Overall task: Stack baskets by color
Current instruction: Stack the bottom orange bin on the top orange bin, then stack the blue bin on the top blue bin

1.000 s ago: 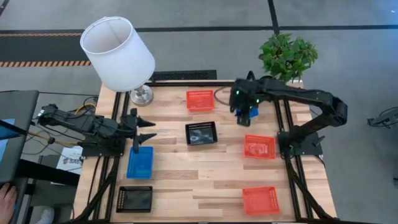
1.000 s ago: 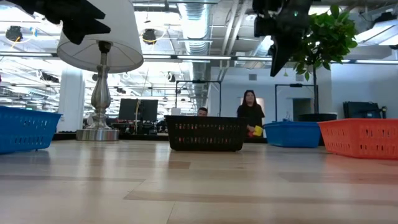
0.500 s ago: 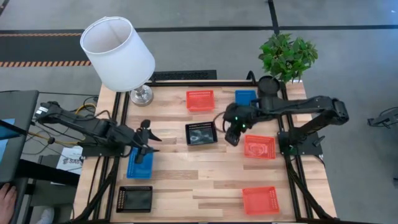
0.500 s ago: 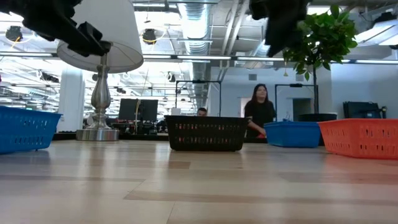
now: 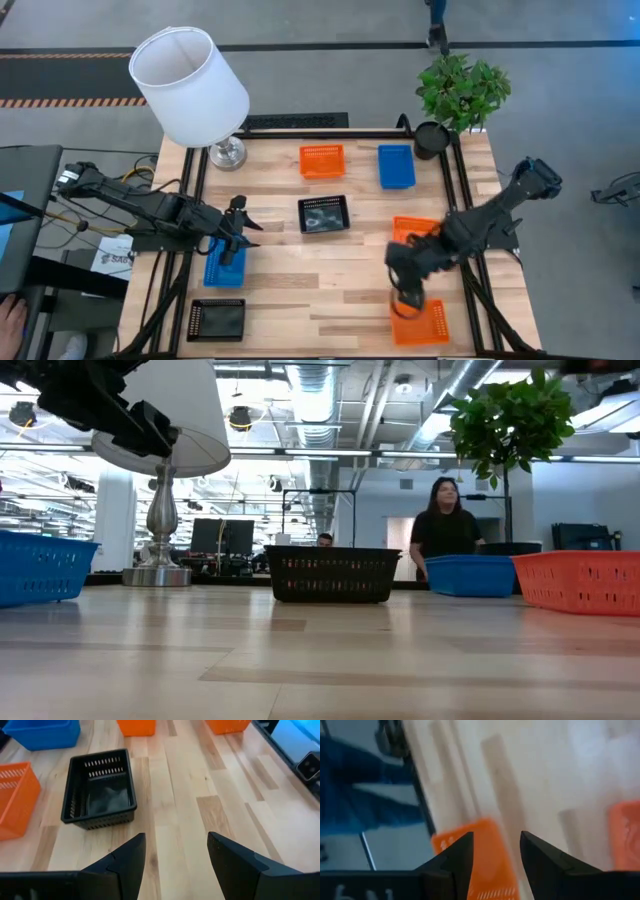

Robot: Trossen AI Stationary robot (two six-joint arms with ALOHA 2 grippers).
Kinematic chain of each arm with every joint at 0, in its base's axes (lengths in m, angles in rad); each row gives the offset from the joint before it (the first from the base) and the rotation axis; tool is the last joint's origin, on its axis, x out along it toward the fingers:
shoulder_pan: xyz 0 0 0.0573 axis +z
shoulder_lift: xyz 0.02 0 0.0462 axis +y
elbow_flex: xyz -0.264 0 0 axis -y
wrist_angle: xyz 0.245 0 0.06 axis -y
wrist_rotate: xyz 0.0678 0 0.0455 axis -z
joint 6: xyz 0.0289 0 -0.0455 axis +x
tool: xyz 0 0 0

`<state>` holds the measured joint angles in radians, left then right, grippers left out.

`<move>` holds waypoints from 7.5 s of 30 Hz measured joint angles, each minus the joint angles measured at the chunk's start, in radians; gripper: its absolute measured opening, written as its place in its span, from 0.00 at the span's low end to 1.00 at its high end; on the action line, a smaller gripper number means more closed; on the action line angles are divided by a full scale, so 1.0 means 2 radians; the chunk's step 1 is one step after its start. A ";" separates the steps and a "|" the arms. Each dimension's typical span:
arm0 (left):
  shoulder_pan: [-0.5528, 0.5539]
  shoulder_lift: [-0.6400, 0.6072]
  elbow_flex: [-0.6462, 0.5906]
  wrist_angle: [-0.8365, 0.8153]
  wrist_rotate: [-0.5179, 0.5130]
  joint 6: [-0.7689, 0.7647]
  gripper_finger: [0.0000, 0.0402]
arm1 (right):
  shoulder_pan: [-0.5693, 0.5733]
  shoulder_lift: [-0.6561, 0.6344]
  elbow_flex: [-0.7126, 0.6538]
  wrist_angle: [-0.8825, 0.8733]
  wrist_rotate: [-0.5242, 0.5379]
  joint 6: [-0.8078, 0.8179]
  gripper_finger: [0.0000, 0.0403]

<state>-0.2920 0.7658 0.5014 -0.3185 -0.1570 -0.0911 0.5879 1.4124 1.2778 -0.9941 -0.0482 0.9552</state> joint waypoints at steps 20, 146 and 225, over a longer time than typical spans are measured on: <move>0.001 0.004 0.000 0.024 -0.043 -0.099 0.50 | 0.112 0.000 -0.193 0.127 0.002 -0.037 0.41; 0.001 0.003 0.000 0.069 -0.223 -0.239 0.50 | -0.589 0.303 0.265 0.102 -0.091 -0.843 0.00; 0.011 0.163 0.142 -0.344 0.025 -0.157 0.50 | -0.306 -0.096 -0.085 0.052 -0.070 -0.337 0.30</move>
<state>-0.2703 1.0913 0.7855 -1.0068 -0.1079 -0.4053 -0.0238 1.2195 1.1074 -0.8902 -0.1881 0.2804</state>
